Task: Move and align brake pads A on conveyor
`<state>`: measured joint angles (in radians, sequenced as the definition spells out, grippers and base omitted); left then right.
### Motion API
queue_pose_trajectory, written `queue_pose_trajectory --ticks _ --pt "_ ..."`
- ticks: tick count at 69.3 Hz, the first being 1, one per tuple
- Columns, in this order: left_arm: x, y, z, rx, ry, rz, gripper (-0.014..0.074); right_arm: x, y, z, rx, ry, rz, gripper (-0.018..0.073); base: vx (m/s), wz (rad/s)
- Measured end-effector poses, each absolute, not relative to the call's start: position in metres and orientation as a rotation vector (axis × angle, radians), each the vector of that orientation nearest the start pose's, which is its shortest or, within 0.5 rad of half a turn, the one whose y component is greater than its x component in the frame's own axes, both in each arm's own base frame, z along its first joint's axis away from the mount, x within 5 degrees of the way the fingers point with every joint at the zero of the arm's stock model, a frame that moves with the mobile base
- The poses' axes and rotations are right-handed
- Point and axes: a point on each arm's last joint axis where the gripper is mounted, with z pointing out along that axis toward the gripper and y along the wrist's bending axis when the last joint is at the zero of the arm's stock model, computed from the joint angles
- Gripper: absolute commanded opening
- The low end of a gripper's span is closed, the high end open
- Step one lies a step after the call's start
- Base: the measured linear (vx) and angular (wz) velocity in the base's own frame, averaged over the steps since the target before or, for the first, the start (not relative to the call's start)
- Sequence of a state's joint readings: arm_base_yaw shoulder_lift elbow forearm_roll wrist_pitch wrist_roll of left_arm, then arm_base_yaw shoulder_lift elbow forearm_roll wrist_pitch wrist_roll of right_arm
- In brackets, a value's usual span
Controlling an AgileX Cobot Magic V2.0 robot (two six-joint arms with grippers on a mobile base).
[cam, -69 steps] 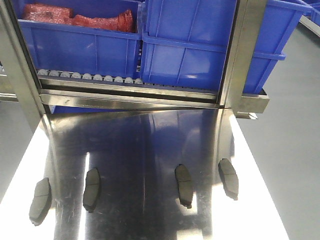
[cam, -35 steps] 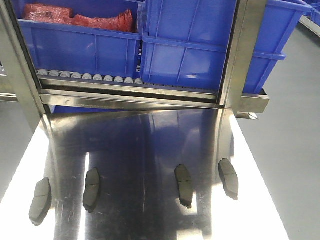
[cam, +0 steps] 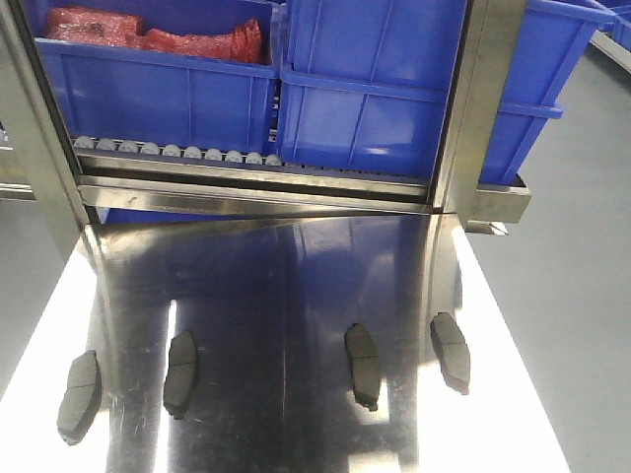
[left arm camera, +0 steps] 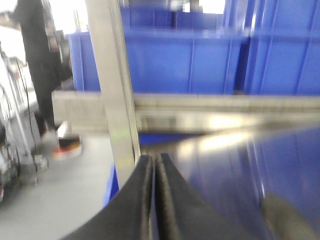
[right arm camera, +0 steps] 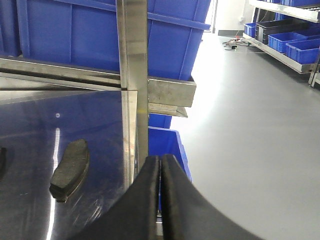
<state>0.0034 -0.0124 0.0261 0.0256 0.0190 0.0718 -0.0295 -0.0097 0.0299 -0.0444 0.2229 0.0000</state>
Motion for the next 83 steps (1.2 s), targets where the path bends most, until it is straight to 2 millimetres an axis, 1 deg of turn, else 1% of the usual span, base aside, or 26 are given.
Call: queue_pose_trajectory --ticks 6,13,16,23,26,29,31,34,35,40,43,44,46,49,55,60,66,70,75,83 --pt "0.055 0.0 0.215 0.067 1.389 0.082 -0.0006 0.056 -0.003 0.183 -0.005 1.727 -0.062 -0.0012 0.0 0.0" --pt "0.049 0.0 0.235 0.057 1.155 0.08 -0.0006 0.056 -0.003 0.183 -0.005 1.727 -0.062 -0.0012 0.0 -0.01" --pt "0.046 0.0 0.241 0.037 1.084 0.068 -0.0006 0.056 -0.003 0.183 -0.005 1.727 -0.062 -0.0012 0.0 0.0" --pt "0.047 0.003 0.261 -0.019 1.044 0.032 -0.0006 0.056 -0.003 0.183 -0.005 1.727 -0.062 -0.0012 0.0 0.0" --pt "0.048 0.003 0.281 -0.037 1.03 0.018 -0.0006 0.056 -0.003 0.183 -0.005 1.727 -0.062 -0.0012 0.0 0.0" --pt "0.052 0.004 0.297 -0.042 1.05 0.011 -0.0006 0.056 -0.003 0.183 -0.005 1.727 -0.062 -0.0012 0.0 0.0" --pt "0.055 0.003 0.311 -0.041 1.072 0.006 -0.0003 0.056 -0.003 0.183 -0.005 1.727 -0.062 -0.0012 0.0 0.0" --pt "0.061 0.003 0.328 -0.038 1.127 0.0 0.0004 0.056 -0.003 0.183 -0.005 1.727 -0.062 -0.0012 0.0 0.0" --pt "0.062 0.002 0.338 -0.036 1.131 -0.002 0.0008 0.056 -0.003 0.183 -0.005 1.727 -0.062 -0.0012 0.0 0.0" --pt "0.081 0.001 0.366 -0.026 1.263 -0.012 0.0045 0.056 -0.003 0.183 -0.005 1.727 -0.062 -0.0012 0.0 0.0" --pt "0.092 0.0 0.379 -0.019 1.347 -0.019 0.0085 0.056 -0.003 0.183 -0.005 1.727 -0.062 -0.0012 0.0 0.0" --pt "0.094 0.0 0.387 -0.017 1.357 -0.02 0.0098 0.056 -0.003 0.183 -0.005 1.727 -0.062 -0.0012 0.0 0.0" --pt "0.103 0.0 0.397 -0.013 1.41 -0.024 0.0136 0.056 -0.003 0.183 -0.005 1.727 -0.062 -0.0012 0.0 0.0" --pt "0.117 -0.001 0.405 -0.009 1.474 -0.028 0.019 0.056 -0.003 0.183 -0.005 1.727 -0.062 -0.0012 0.0 0.0" --pt "0.14 -0.002 0.425 -0.001 1.561 -0.034 0.034 0.056 -0.003 0.183 -0.005 1.727 -0.062 -0.0012 0.0 0.0" --pt "0.161 -0.002 0.434 0.005 1.635 -0.038 0.0461 0.056 -0.003 0.183 -0.005 1.727 -0.062 -0.0012 0.0 0.0" --pt "0.179 -0.003 0.44 0.013 1.731 -0.044 0.0546 0.056 -0.003 0.183 -0.005 1.727 -0.062 -0.0012 0.0 0.0" --pt "0.191 -0.004 0.438 0.026 1.817 -0.044 0.0566 0.056 -0.003 0.183 -0.005 1.727 -0.062 -0.0012 0.0 0.0" --pt "0.205 -0.004 0.435 0.045 1.924 -0.044 0.0565 0.056 -0.003 0.183 -0.005 1.727 -0.062 -0.0012 0.0 0.0" --pt "0.231 -0.005 0.414 0.06 2.144 -0.058 0.0565 0.056 -0.003 0.183 -0.005 1.727 -0.062 -0.0012 0.0 0.0"
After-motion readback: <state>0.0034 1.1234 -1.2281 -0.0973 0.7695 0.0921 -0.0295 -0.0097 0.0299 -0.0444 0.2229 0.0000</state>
